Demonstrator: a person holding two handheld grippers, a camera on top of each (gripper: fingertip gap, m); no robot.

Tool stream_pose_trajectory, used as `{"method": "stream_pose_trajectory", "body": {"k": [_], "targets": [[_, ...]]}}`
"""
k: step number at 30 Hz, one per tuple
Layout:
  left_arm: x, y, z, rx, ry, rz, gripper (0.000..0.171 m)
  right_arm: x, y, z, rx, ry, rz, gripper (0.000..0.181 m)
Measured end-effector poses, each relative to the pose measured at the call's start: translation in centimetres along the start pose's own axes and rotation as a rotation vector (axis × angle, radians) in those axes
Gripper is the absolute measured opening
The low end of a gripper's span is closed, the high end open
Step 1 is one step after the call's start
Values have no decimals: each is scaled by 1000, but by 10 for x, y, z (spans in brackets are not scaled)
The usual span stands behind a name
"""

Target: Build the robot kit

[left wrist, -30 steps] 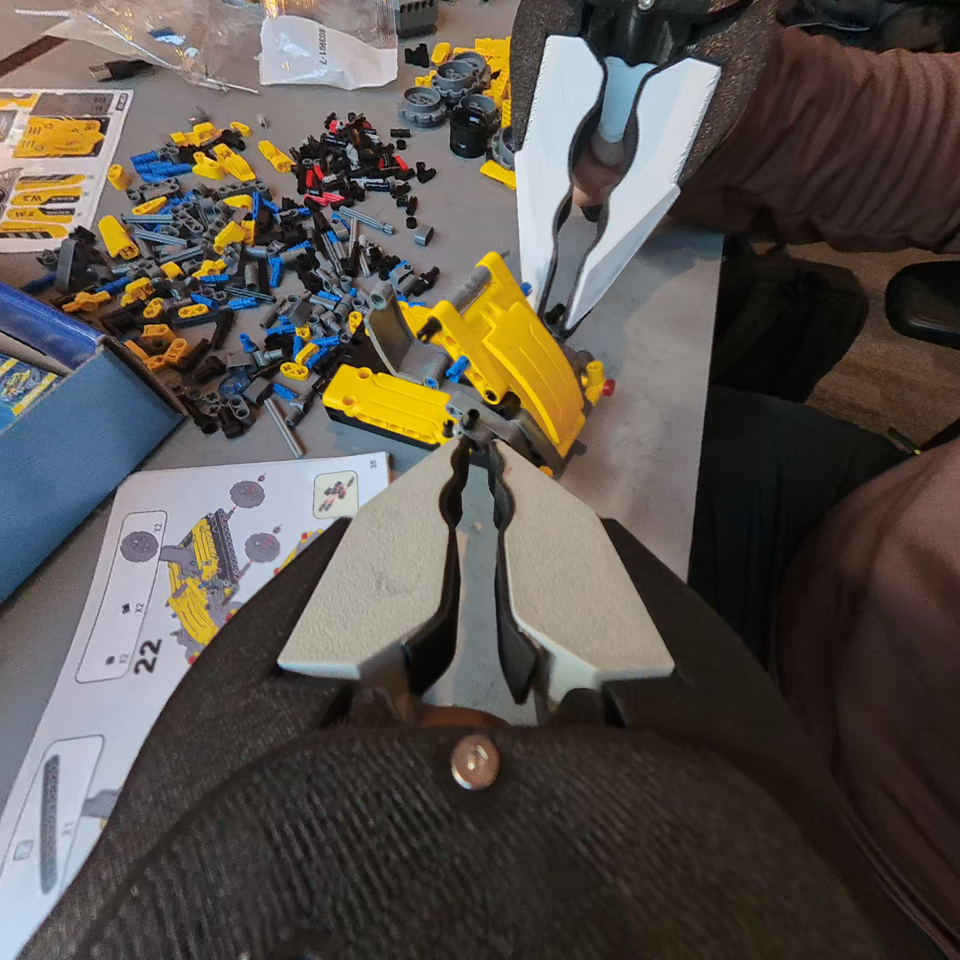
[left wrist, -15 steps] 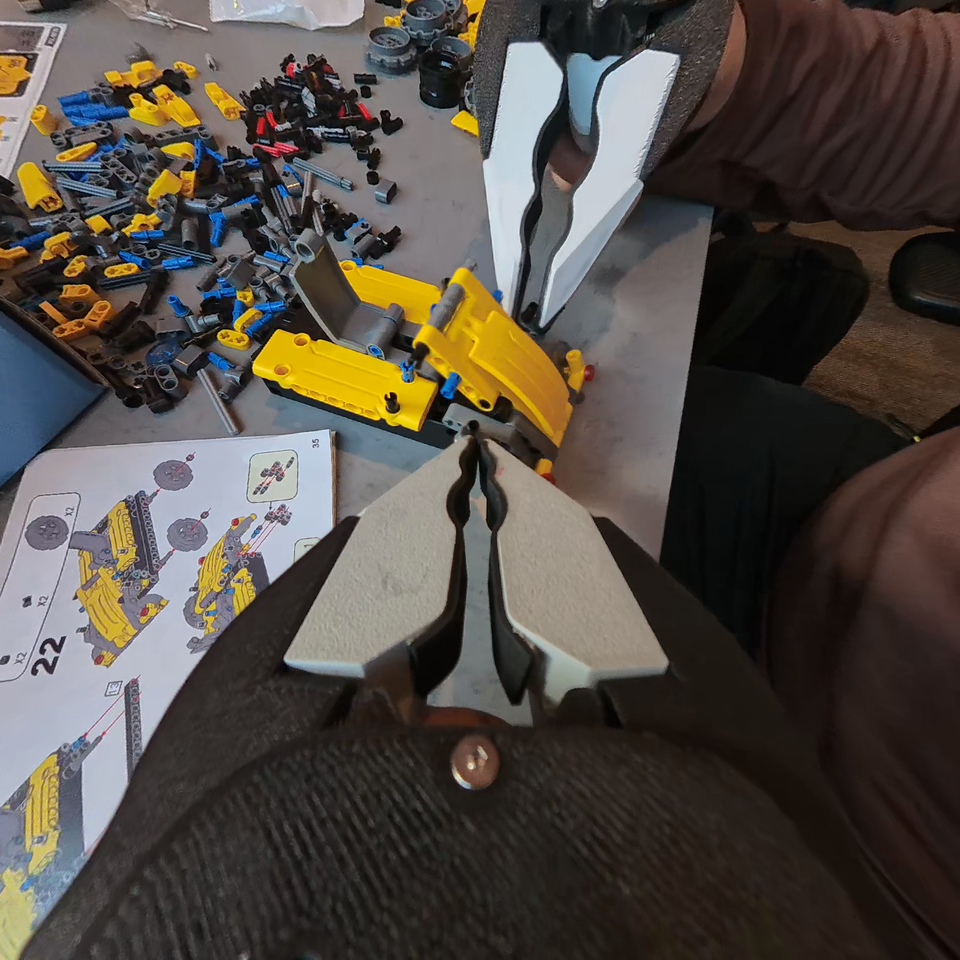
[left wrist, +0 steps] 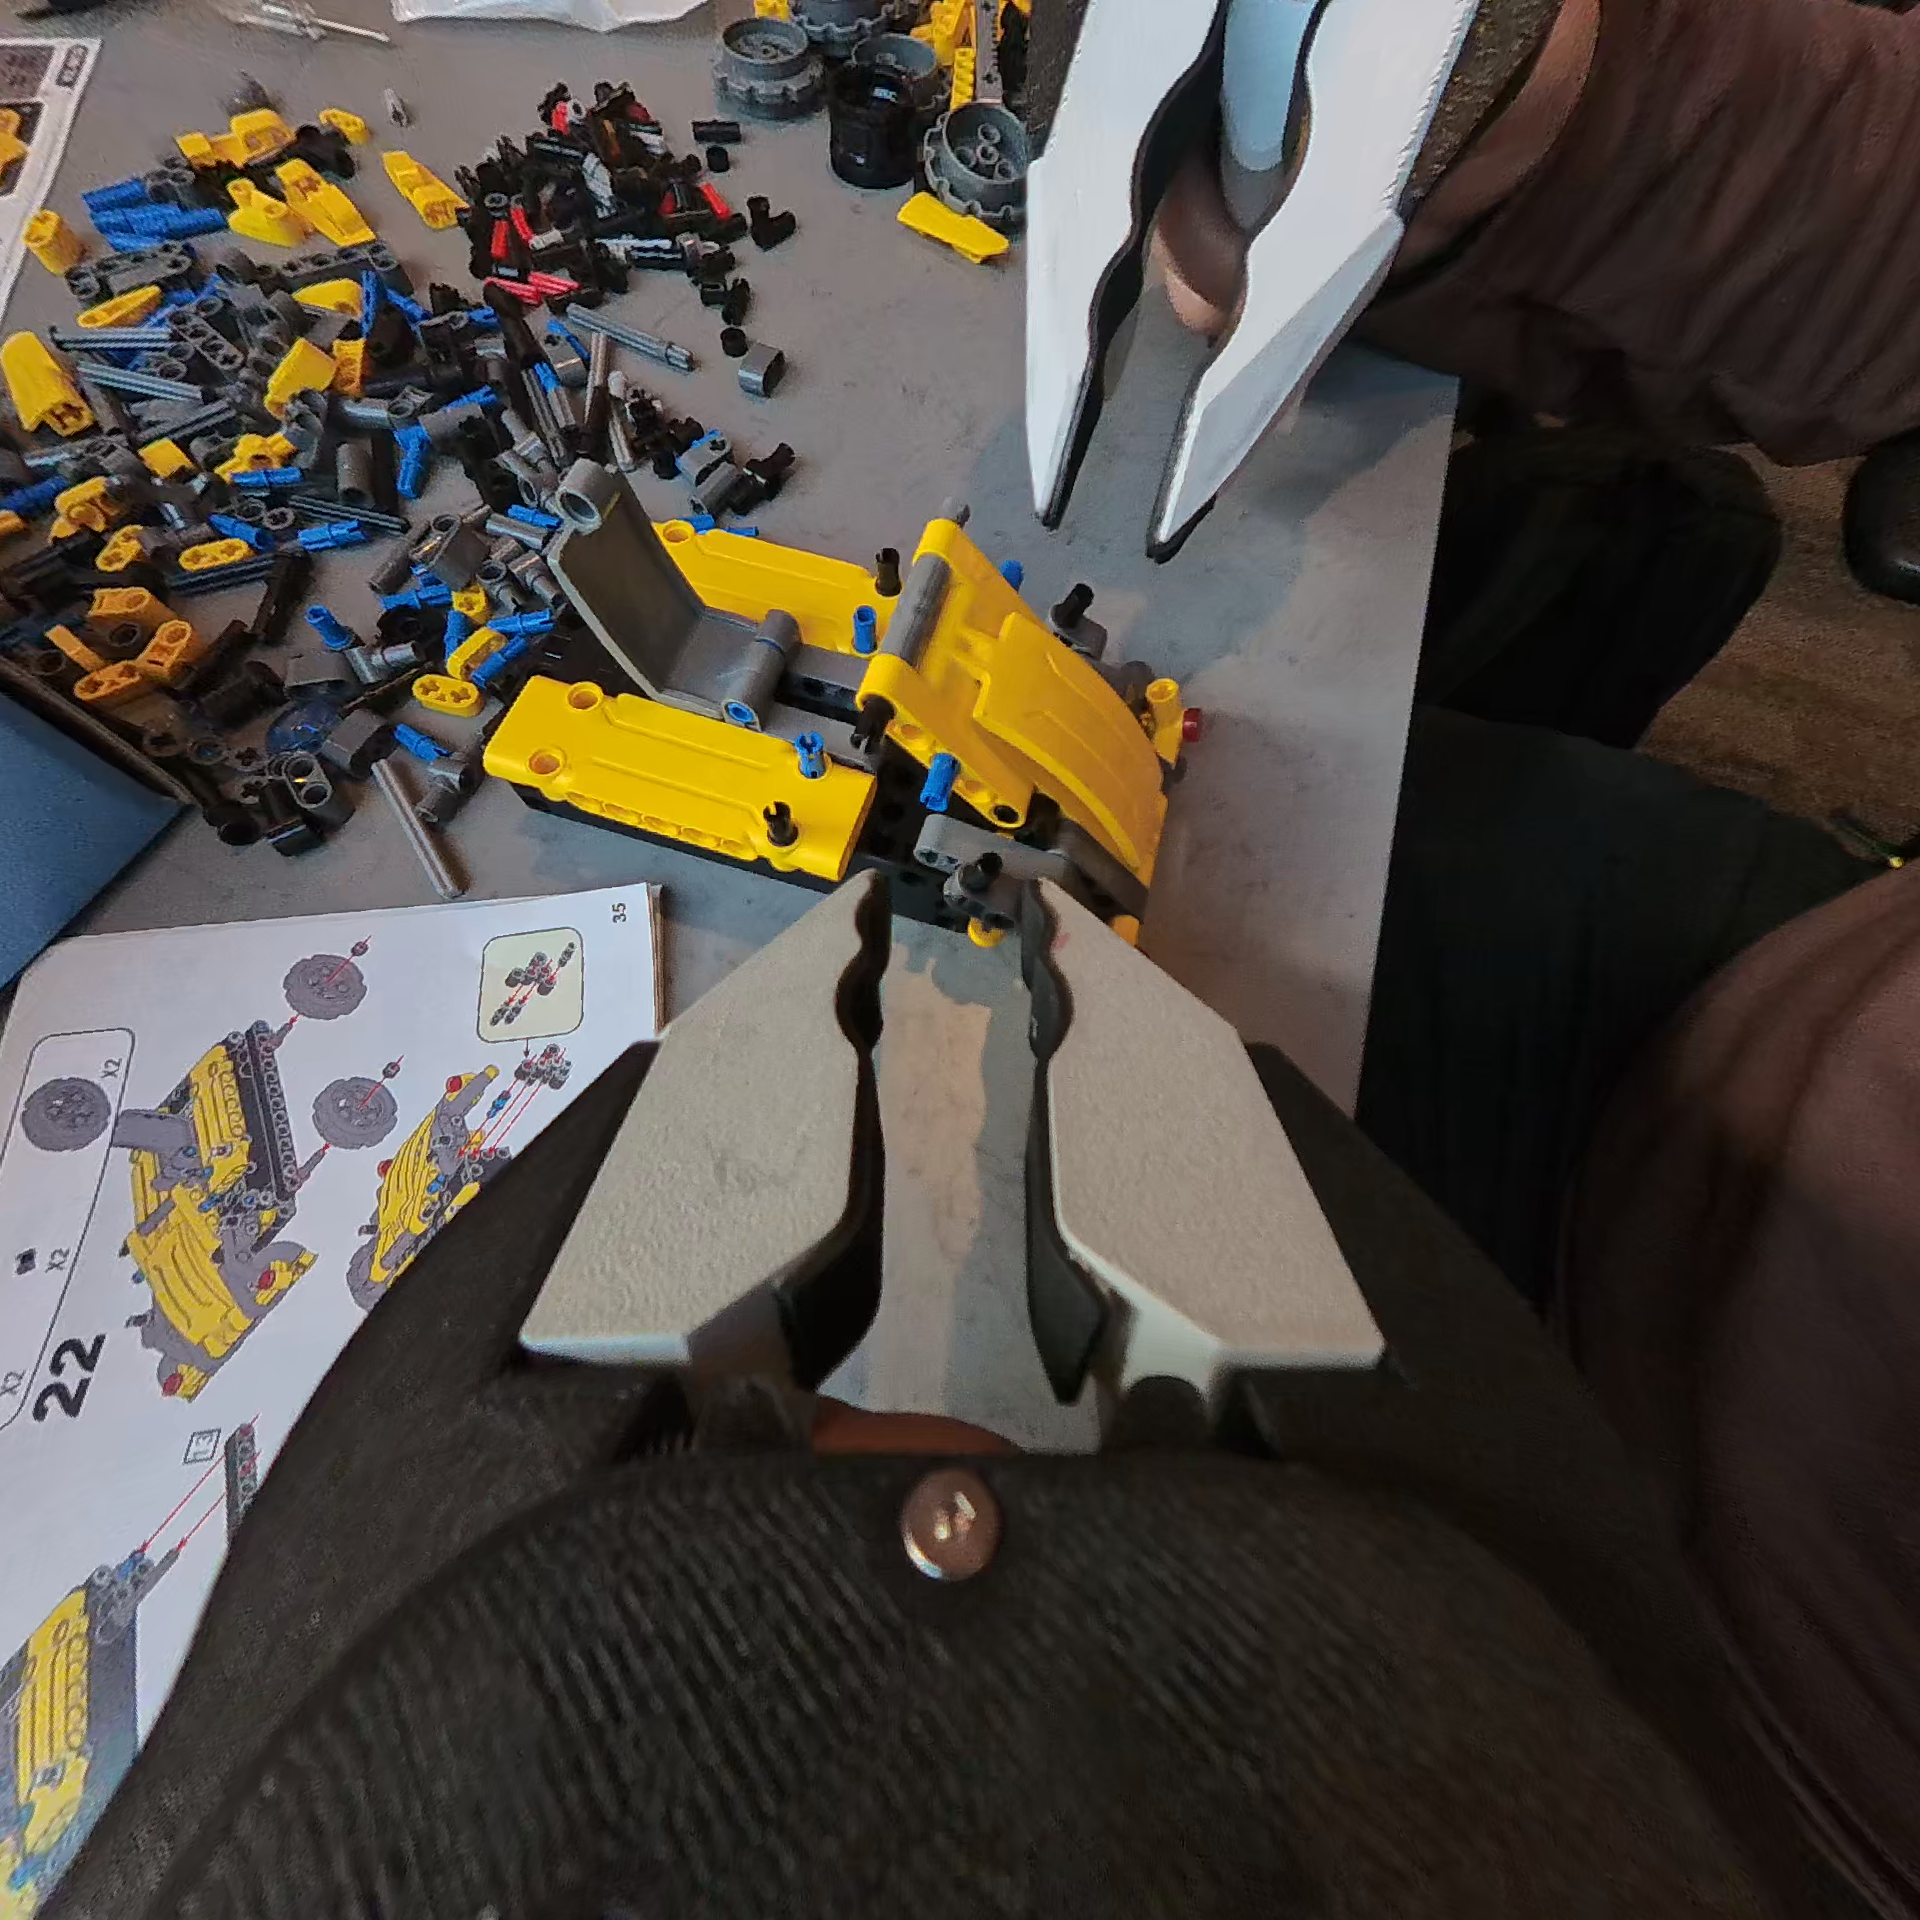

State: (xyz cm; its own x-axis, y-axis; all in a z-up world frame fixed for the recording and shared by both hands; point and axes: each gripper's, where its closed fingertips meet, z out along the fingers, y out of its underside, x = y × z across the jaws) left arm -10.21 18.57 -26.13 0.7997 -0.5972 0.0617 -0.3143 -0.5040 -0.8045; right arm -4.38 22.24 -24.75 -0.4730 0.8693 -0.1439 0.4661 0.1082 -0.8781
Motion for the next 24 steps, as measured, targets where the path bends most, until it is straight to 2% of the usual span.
{"method": "stream_pose_trajectory", "body": {"k": [5, 8, 11, 16, 20, 24], "targets": [[0, 3, -1, -5, 5, -2, 21, 0, 11, 4, -67, 55, -10, 16], [-4, 2, -12, -20, -54, 21, 26, -1, 20, 4, -108, 38, 111, 17], [2, -5, -19, -2, -60, 15, 29, -1, 20, -3, -70, 33, 193, 18], [1, -2, -12, -45, -12, -36, 33, 20, 6, -24, 106, 61, 371, 17], [3, 1, -10, -62, 6, -25, 36, 20, -8, -42, 285, -47, 515, 21], [7, 2, -5, -61, 43, 13, 36, 19, -18, -56, 398, -88, 504, 24]]}}
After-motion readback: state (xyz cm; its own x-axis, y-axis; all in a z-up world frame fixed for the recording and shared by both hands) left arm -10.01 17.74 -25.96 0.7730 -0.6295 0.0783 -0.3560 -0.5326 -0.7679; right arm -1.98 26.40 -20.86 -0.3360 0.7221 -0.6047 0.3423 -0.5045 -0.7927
